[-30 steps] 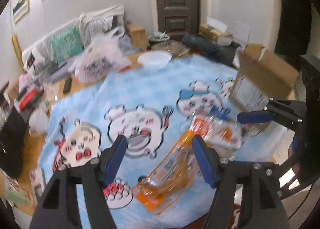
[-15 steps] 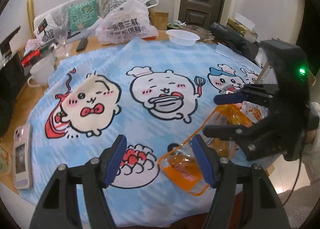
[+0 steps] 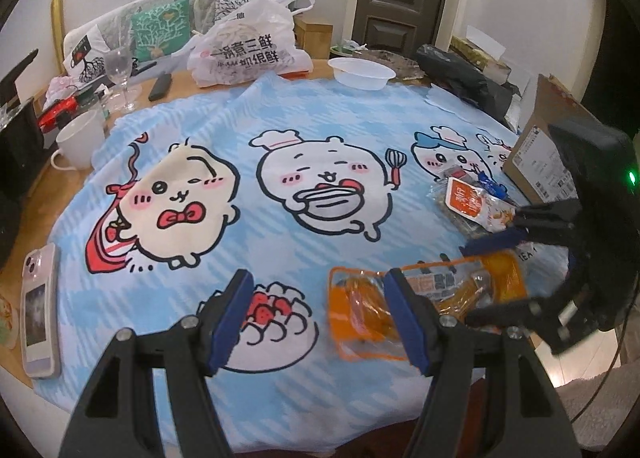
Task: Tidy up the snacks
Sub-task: 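Grasp the orange sausage pouch with the right gripper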
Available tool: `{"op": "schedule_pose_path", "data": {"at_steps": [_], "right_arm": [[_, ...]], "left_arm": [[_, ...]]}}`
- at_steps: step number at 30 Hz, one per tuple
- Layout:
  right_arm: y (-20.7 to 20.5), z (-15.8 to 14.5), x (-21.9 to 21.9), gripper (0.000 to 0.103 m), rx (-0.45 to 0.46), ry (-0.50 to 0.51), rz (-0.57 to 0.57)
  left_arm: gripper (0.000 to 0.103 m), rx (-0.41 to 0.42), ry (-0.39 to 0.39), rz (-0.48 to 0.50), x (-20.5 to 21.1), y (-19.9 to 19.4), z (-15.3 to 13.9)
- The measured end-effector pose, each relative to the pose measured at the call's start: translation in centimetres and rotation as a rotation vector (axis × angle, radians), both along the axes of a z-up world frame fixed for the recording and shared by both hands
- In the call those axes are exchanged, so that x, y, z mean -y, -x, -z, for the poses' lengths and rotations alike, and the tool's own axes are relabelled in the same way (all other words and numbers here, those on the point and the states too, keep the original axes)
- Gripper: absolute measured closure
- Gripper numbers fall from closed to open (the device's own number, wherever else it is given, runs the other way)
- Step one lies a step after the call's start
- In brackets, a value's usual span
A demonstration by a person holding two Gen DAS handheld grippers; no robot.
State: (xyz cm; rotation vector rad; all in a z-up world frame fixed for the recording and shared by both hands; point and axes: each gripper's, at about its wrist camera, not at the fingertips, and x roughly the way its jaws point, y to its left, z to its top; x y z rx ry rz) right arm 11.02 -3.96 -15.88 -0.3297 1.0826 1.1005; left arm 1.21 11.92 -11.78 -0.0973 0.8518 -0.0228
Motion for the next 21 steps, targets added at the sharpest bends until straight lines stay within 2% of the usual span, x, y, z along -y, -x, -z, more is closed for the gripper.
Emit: {"op": "schedule_pose_path", "data": {"at_steps": [5, 13, 15, 17, 21], "right_arm": [[2.6, 0.2, 0.6, 0.021, 0.027, 0.029, -0.092], [5.0, 1.4, -1.5, 0.019, 0.247, 0.127, -0.165], [4.7, 1.4, -1.7, 0.022, 0.232, 0.109, -0.164], [4.7, 1.2, -1.7, 0.042, 0.239, 0.095, -0.169], [5.3, 0.8, -1.9, 0.048, 0.289, 0.112, -0.165]], "left_arm": [[0.039, -0.004, 0.012, 0.004, 0.2, 0.5, -0.1], [0.039, -0.013, 0.093, 0.04, -0.1, 0.8, -0.1], [0.039, -0.02, 0.103, 0.037, -0.3, 0.7, 0.1], [0.039, -0.027, 0.123, 0.037, -0.6, 0.5, 0.4], [0.039, -0.042, 0.153, 0.038, -0.8, 0.1, 0.9]]}}
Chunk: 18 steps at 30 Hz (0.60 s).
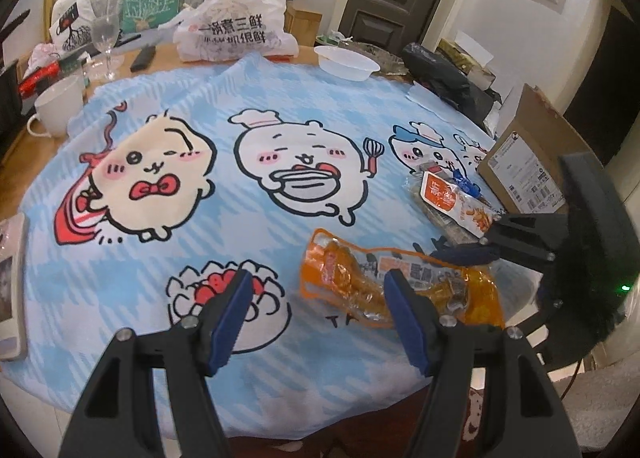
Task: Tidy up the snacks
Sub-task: 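Grasp the orange sausage pouch with the right gripper, then carry the orange pouch into the cardboard box and open the right gripper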
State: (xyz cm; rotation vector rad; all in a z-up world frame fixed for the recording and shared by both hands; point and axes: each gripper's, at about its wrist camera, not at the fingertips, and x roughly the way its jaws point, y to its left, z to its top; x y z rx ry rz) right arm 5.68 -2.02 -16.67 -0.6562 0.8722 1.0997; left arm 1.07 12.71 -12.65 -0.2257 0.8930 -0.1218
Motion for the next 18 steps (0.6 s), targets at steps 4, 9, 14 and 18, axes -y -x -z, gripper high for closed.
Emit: {"op": "schedule_pose_path", "data": {"at_steps": [4, 9, 14, 18], "right_arm": [[0.5, -0.9, 0.1, 0.059, 0.023, -0.019, 0.018], [0.3, -2.1, 0.1, 0.059, 0.031, -0.068, 0.054], [0.9, -4.7, 0.1, 0.059, 0.055, -0.14, 0.052], [1.7, -7.5, 0.6, 0.059, 0.109, -0.201, 0.07]], "left_arm": [[0.039, -0.003, 0.048, 0.023, 0.1, -0.2, 0.1], [0.039, 0.025, 0.112, 0.04, 0.2, -0.5, -0.9], [0.062, 0.093, 0.138, 0.05, 0.8, -0.7, -3.5], [0.068, 0.186, 0.129, 0.044, 1.4, -0.2, -6.7]]}}
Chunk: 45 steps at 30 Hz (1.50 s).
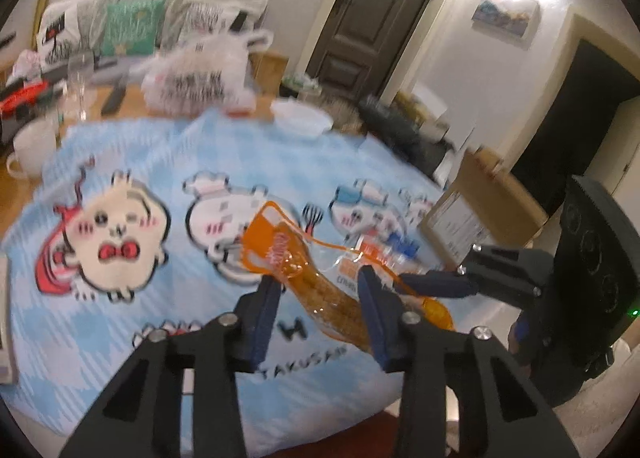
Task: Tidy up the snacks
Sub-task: 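Carry the orange pouch into the cardboard box and open the right gripper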
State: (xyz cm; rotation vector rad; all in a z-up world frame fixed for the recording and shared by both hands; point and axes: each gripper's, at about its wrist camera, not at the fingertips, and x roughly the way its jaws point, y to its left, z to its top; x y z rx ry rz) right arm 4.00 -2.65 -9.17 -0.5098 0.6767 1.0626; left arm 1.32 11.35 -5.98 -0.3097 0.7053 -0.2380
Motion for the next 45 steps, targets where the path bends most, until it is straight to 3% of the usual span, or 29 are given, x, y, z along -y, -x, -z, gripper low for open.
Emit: {"op": "schedule_pose_path", "data": {"at_steps": [11, 20, 26, 32, 42, 45], "right_arm": [[1.3, -7.2, 5.8, 0.059, 0.11, -0.143, 0.08], [0.4, -10.8, 15.3, 0.059, 0.198, -0.177, 0.212], [-1.2, -11.1, 22.0, 0.059, 0.212, -0.171, 0.314], [-4.1, -9.0, 26.2, 0.059, 0.176, -0.107, 0.392], [-8.2, -5.6, 29.1, 0.056, 0.099, -0.073, 0.413], [-8.7, -4.8, 28.7, 0.054, 0.096, -0.044, 0.425]], "left_arm": [[0.07, 0.164, -0.114, 0.072, 6.7, 0.3, -9.1], [0.07, 0.21, -0.156, 0.21, 17.0, -4.2, -12.4], [0.07, 0.186, -0.181, 0.297, 23.7, -8.7, -11.9], [0.07, 0.117, -0.203, 0.34, 28.5, -13.1, -9.4], [0.07, 0.011, -0.26, 0.327, 31.4, -16.7, -6.3], [0.06, 0.015, -0.263, 0.31, 31.0, -16.8, -6.2]]}}
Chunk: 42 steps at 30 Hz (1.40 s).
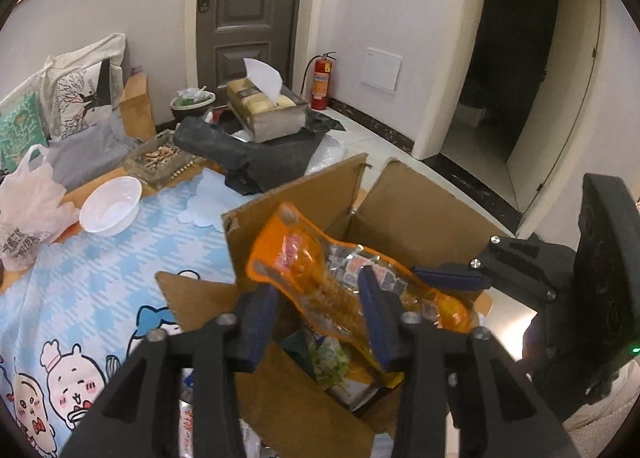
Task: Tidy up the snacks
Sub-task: 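Carry the orange pouch into the cardboard box and open the right gripper, then grasp the white-and-orange spicy fish snack bag with the right gripper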
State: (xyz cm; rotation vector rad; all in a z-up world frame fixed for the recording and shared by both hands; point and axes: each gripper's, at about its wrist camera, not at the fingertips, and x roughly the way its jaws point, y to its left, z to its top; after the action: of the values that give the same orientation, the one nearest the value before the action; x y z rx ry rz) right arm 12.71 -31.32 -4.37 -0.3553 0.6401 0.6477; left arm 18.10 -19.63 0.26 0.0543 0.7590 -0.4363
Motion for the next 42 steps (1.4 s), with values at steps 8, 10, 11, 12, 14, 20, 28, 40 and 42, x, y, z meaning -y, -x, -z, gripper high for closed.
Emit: {"op": "schedule_pose_path", "data": {"at_steps": [8, 10, 11, 12, 14, 20, 28, 40, 42], "right_arm": [[-1.1, 1.2, 0.0, 0.05, -0.034, 0.021, 0.014], [-1.1, 1.1, 0.0, 0.049, -0.027, 0.018, 0.02], [-1.0, 0.9, 0.0, 0.046, -0.027, 0.009, 0.023], [-1.1, 0.8, 0.1, 0.045, -0.027, 0.0, 0.024], [-1.1, 0.3, -0.1, 0.043, -0.022, -0.005, 0.027], [-0.7, -0.1, -0.9, 0.043, -0.021, 0.001, 0.013], [2.1, -2.9, -2.9, 0.043, -0.005, -0.1, -0.032], [7.7, -3.5, -14.4, 0.043, -0.045, -0.128, -0.272], [7.9, -2.2, -16.6, 0.043, -0.08, -0.119, -0.288]], "left_arm": [[0.051, 0.031, 0.009, -0.007, -1.3, 0.7, -0.9], [0.051, 0.034, 0.005, -0.008, -1.4, 0.8, -0.9], [0.051, 0.036, 0.001, -0.007, -1.5, 1.0, -1.0], [0.051, 0.038, -0.001, -0.007, -1.6, 1.1, -1.0], [0.05, 0.043, 0.0, -0.007, -1.9, 1.3, -1.1], [0.045, 0.067, 0.004, -0.017, -3.4, 2.7, -1.8], [0.043, 0.121, -0.015, -0.089, -8.3, 6.6, -2.9], [0.037, 0.097, -0.051, -0.256, -18.8, 12.6, 0.2], [0.033, 0.079, -0.052, -0.285, -20.5, 13.3, 1.7]]}}
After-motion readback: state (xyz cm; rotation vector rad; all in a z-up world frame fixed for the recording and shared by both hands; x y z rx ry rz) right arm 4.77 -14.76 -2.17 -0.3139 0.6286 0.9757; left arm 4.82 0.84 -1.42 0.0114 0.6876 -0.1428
